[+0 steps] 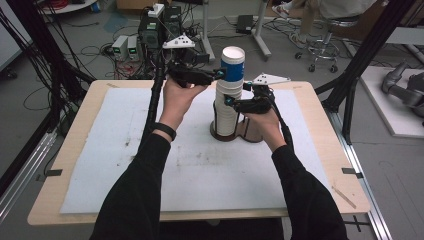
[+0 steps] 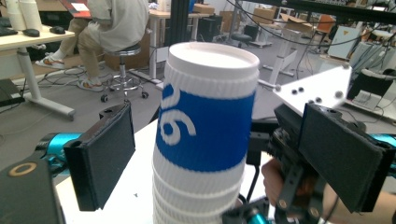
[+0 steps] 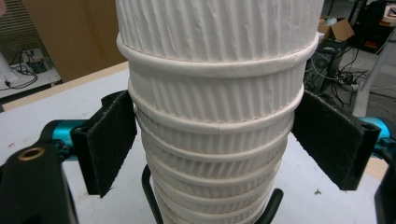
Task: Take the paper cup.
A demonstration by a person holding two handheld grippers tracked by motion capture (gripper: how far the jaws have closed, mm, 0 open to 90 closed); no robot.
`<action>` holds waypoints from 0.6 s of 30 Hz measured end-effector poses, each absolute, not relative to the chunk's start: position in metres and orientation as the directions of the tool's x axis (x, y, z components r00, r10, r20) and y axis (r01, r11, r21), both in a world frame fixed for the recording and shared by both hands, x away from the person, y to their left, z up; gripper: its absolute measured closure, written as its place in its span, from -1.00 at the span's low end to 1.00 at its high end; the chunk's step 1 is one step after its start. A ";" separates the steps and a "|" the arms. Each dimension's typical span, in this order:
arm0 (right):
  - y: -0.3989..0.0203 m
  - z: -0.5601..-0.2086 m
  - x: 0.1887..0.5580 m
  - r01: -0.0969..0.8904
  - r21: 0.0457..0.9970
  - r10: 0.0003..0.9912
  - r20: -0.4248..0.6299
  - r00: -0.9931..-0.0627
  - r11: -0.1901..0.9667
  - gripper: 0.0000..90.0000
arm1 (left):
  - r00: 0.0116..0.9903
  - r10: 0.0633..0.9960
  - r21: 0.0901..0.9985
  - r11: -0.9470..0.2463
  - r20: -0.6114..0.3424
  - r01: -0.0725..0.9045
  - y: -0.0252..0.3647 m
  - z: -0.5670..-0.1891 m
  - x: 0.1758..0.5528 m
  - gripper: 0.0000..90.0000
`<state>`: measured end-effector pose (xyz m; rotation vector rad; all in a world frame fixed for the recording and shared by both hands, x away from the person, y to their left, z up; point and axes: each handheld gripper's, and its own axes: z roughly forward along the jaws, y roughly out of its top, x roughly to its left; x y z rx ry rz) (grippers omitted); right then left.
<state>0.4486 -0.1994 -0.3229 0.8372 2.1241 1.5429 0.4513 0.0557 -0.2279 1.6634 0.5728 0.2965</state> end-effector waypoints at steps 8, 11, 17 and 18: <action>-0.199 -0.323 0.448 0.240 0.946 0.661 0.038 -0.750 0.218 -0.67 | 0.842 0.526 0.976 -0.095 -0.117 0.195 0.040 -0.219 0.462 -0.75; -0.199 -0.323 0.448 0.238 0.946 0.661 0.035 -0.750 0.220 -0.67 | 0.845 0.519 0.975 -0.088 -0.128 0.202 0.035 -0.218 0.467 -0.75; -0.199 -0.323 0.448 0.239 0.946 0.661 0.035 -0.750 0.221 -0.67 | 0.839 0.526 0.975 -0.079 -0.136 0.208 0.029 -0.216 0.475 -0.75; -0.199 -0.323 0.448 0.239 0.946 0.661 0.035 -0.750 0.221 -0.67 | 0.839 0.526 0.975 -0.076 -0.140 0.211 0.028 -0.216 0.476 -0.75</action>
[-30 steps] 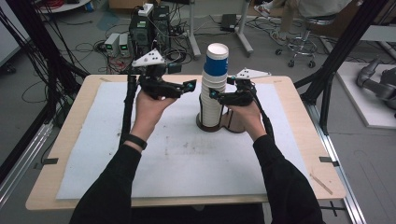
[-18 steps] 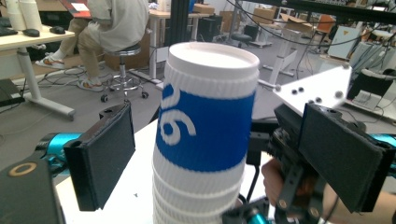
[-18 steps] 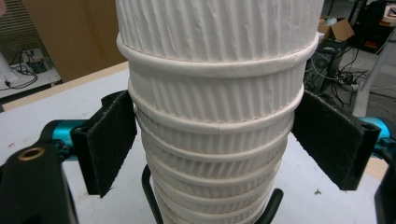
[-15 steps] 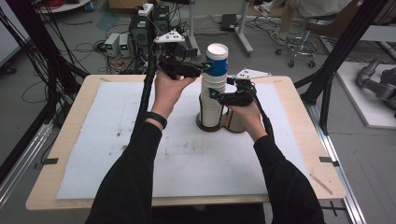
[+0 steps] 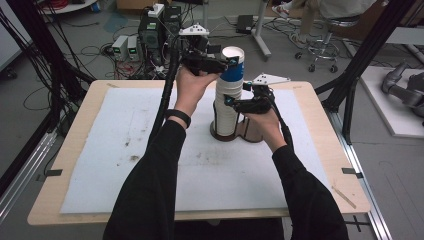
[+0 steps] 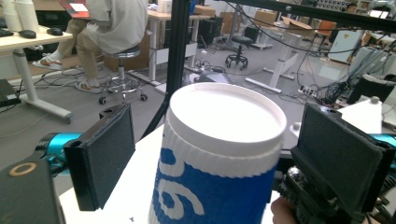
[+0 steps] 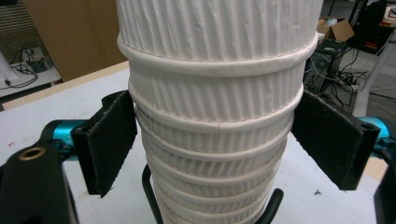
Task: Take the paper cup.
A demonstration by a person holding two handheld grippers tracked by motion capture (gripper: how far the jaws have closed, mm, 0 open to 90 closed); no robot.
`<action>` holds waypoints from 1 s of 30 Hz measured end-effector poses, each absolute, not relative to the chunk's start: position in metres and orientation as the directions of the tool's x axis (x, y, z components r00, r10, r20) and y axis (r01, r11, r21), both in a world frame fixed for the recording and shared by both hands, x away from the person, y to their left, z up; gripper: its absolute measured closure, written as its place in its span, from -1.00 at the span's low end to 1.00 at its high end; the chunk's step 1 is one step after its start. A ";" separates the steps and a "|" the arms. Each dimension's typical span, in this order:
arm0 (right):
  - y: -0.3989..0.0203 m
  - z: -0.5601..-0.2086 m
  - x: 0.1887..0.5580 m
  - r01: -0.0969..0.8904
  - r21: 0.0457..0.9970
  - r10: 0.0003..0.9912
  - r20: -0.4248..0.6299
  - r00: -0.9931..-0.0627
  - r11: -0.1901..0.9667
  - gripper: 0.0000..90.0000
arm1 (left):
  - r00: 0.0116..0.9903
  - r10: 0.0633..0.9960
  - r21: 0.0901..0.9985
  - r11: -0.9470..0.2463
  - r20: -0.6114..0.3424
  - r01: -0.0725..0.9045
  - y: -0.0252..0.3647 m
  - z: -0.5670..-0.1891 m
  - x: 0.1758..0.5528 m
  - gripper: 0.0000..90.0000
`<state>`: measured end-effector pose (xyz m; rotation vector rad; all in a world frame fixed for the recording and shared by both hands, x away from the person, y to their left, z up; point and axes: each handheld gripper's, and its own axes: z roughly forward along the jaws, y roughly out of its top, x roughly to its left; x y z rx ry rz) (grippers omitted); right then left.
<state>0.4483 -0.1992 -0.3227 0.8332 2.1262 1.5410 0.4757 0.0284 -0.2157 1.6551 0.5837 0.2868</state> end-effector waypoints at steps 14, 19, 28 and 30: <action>-0.199 -0.323 0.448 0.237 0.946 0.660 0.033 -0.751 0.223 -0.66 | 0.850 0.509 0.976 -0.082 -0.132 0.201 0.024 -0.216 0.480 -0.48; -0.199 -0.322 0.448 0.241 0.945 0.662 0.036 -0.749 0.221 -0.66 | 0.854 0.504 0.976 -0.083 -0.131 0.199 0.022 -0.217 0.480 -0.36; -0.200 -0.322 0.448 0.241 0.945 0.662 0.035 -0.749 0.222 -0.64 | 0.849 0.518 0.979 -0.095 -0.105 0.179 0.022 -0.211 0.477 -0.34; -0.200 -0.322 0.448 0.239 0.945 0.662 0.033 -0.749 0.223 -0.64 | 0.848 0.521 0.981 -0.089 -0.100 0.170 0.022 -0.209 0.477 -0.34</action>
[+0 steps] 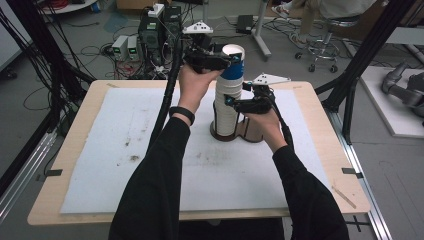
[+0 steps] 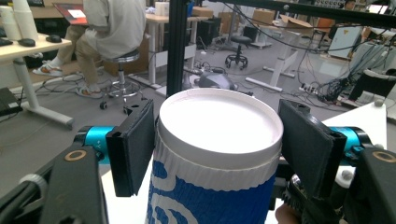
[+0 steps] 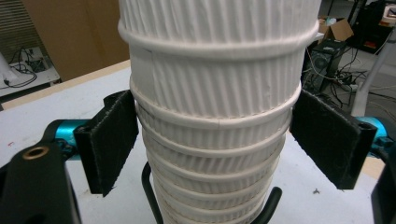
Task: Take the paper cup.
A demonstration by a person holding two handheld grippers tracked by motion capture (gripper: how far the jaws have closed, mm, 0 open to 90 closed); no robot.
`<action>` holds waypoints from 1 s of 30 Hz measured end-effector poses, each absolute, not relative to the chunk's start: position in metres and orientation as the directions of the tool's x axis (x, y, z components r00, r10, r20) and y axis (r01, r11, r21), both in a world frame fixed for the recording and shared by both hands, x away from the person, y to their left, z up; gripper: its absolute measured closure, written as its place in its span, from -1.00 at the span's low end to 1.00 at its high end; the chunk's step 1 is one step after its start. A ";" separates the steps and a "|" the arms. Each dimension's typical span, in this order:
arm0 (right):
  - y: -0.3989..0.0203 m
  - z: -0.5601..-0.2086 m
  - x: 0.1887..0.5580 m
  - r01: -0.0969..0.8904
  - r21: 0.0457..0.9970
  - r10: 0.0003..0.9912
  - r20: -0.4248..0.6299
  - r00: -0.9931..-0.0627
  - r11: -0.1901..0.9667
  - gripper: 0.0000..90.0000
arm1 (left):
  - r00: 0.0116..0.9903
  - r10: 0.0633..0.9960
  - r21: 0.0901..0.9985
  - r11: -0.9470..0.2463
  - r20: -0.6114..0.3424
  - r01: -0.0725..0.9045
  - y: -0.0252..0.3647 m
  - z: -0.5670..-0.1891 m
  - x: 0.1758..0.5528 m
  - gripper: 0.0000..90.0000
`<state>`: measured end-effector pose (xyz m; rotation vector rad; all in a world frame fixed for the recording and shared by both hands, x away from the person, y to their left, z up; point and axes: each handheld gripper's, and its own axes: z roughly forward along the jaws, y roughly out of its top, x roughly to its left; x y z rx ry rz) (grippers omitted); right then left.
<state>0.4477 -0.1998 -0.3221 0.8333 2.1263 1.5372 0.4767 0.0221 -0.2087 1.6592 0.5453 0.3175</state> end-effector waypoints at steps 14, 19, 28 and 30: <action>-0.200 -0.322 0.447 0.240 0.944 0.662 0.033 -0.749 0.224 -0.64 | 0.848 0.527 0.992 -0.058 -0.064 0.111 0.024 -0.184 0.470 -0.34; -0.200 -0.322 0.447 0.243 0.944 0.661 0.035 -0.750 0.225 -0.64 | 0.848 0.528 0.996 -0.049 -0.043 0.080 0.024 -0.172 0.466 -0.34; -0.200 -0.322 0.447 0.241 0.944 0.660 0.033 -0.751 0.228 -0.64 | 0.851 0.525 0.999 -0.023 -0.020 0.038 0.032 -0.152 0.455 -0.34; -0.200 -0.322 0.447 0.241 0.944 0.660 0.033 -0.751 0.227 -0.64 | 0.851 0.525 0.999 -0.027 -0.007 0.025 0.035 -0.148 0.451 -0.34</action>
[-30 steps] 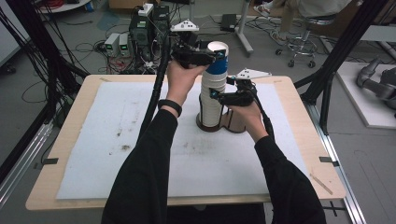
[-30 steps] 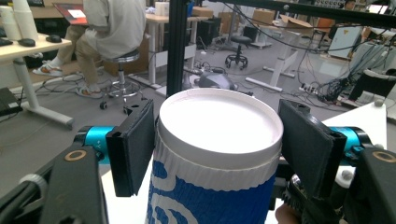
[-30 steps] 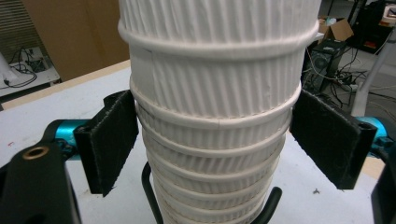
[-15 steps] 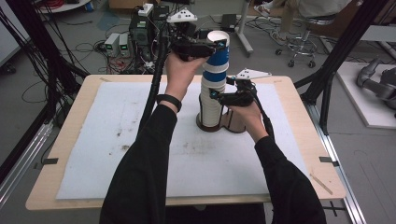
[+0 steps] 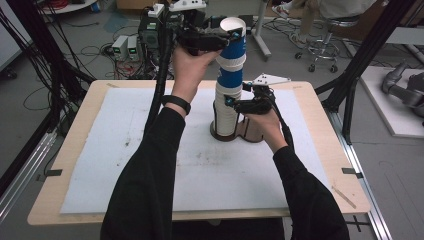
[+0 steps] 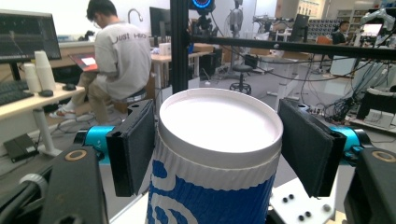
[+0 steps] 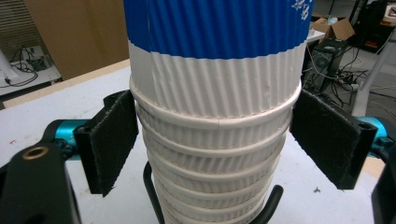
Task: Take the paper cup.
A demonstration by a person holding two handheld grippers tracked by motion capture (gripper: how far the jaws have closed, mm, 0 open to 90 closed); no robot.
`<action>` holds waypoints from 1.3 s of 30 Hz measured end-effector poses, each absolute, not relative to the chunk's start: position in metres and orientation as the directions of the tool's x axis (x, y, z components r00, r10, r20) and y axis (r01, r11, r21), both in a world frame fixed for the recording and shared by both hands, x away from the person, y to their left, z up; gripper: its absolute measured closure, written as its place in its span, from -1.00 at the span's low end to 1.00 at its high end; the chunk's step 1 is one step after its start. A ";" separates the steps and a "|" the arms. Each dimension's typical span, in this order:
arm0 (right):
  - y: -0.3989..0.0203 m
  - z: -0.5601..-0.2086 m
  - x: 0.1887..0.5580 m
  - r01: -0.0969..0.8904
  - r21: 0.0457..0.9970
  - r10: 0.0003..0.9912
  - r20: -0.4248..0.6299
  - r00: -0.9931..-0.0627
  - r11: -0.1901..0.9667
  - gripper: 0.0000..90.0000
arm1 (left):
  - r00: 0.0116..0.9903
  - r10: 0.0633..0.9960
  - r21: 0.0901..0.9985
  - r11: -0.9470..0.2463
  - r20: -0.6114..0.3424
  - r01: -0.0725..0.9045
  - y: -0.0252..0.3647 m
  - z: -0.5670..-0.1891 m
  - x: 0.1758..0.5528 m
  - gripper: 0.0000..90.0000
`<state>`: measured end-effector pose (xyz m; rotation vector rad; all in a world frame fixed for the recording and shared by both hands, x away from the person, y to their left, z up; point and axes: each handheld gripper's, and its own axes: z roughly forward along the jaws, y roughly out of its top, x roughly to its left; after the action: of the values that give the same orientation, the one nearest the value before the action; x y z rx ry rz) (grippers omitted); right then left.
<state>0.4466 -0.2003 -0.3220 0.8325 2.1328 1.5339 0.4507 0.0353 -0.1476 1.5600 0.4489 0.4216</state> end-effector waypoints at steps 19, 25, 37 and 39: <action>-0.201 -0.323 0.445 0.242 0.945 0.662 0.038 -0.749 0.219 -0.64 | 0.852 0.521 0.998 -0.061 0.055 -0.027 0.079 -0.135 0.406 -0.34; -0.201 -0.323 0.445 0.241 0.945 0.662 0.036 -0.749 0.221 -0.64 | 0.843 0.536 0.996 -0.084 0.050 -0.006 0.094 -0.146 0.396 -0.34; -0.201 -0.323 0.444 0.240 0.945 0.663 0.034 -0.748 0.223 -0.64 | 0.851 0.524 0.996 -0.082 0.029 0.017 0.113 -0.173 0.373 -0.34; -0.201 -0.323 0.444 0.240 0.945 0.663 0.033 -0.748 0.223 -0.64 | 0.854 0.519 0.997 -0.080 0.021 0.024 0.115 -0.178 0.370 -0.34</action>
<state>0.4441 -0.2012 -0.3231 0.8355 2.1262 1.5362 0.3697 0.1154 -0.1779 1.6120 0.4344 0.4324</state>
